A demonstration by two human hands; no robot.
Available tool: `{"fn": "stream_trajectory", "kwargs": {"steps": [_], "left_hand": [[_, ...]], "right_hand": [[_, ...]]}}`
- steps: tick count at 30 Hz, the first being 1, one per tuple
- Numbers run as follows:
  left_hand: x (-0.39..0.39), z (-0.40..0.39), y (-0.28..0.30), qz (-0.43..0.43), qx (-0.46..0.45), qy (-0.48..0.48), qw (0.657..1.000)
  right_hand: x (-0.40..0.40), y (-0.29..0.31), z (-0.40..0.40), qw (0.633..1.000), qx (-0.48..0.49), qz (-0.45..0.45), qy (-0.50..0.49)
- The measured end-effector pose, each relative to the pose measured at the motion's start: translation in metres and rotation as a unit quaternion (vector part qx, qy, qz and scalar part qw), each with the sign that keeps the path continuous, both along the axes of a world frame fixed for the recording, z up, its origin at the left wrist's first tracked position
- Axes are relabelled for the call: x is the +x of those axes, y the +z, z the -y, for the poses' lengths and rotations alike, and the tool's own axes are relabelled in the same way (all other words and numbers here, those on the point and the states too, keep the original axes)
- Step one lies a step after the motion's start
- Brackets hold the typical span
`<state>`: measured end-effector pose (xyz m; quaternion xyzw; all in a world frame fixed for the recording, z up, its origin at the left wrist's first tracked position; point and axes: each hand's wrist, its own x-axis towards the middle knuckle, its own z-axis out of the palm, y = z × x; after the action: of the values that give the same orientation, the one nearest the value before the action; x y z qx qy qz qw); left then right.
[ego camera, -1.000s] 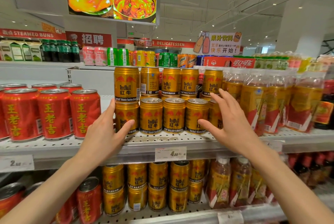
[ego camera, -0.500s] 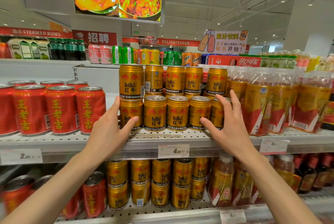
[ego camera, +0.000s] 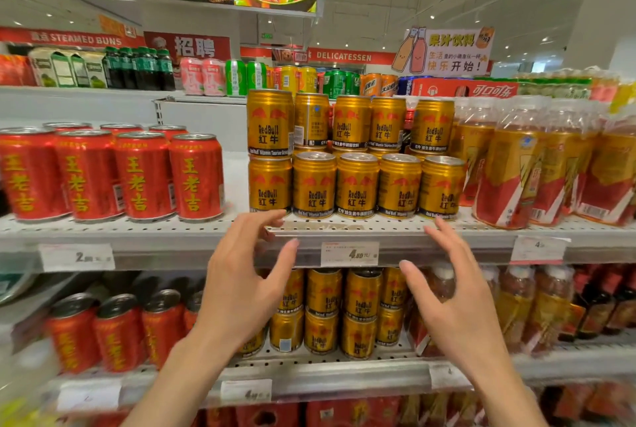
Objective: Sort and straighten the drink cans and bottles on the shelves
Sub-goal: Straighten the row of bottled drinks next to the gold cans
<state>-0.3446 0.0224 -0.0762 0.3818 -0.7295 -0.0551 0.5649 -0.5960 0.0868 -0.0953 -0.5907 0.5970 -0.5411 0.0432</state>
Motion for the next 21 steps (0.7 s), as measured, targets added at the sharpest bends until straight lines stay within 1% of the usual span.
{"fn": "stream_trajectory", "kwargs": {"steps": [3,6,8,10,14,18,21], "left_hand": [[-0.005,-0.014,-0.026,-0.017,0.096,-0.069,0.993],[-0.01,-0.016,-0.054,-0.043,0.197,-0.123,0.972],[-0.016,-0.015,-0.071,-0.07,0.258,-0.152,0.952],[-0.025,-0.015,-0.086,-0.089,0.299,-0.165,0.936],[-0.046,-0.019,-0.105,-0.102,0.348,-0.174,0.915],[-0.07,-0.023,-0.112,-0.096,0.364,-0.174,0.91],[-0.096,-0.028,-0.113,-0.096,0.371,-0.164,0.909]], "right_hand": [[0.01,-0.029,-0.016,0.998,0.007,0.066,0.018],[0.011,-0.056,-0.022,0.985,0.082,0.154,0.018],[0.007,-0.071,-0.024,0.974,0.133,0.185,0.012],[0.001,-0.081,-0.026,0.965,0.159,0.209,0.011],[-0.019,-0.088,-0.035,0.957,0.184,0.225,0.011],[-0.051,-0.097,-0.044,0.958,0.201,0.205,-0.001],[-0.08,-0.101,-0.048,0.957,0.198,0.21,-0.003]]}}
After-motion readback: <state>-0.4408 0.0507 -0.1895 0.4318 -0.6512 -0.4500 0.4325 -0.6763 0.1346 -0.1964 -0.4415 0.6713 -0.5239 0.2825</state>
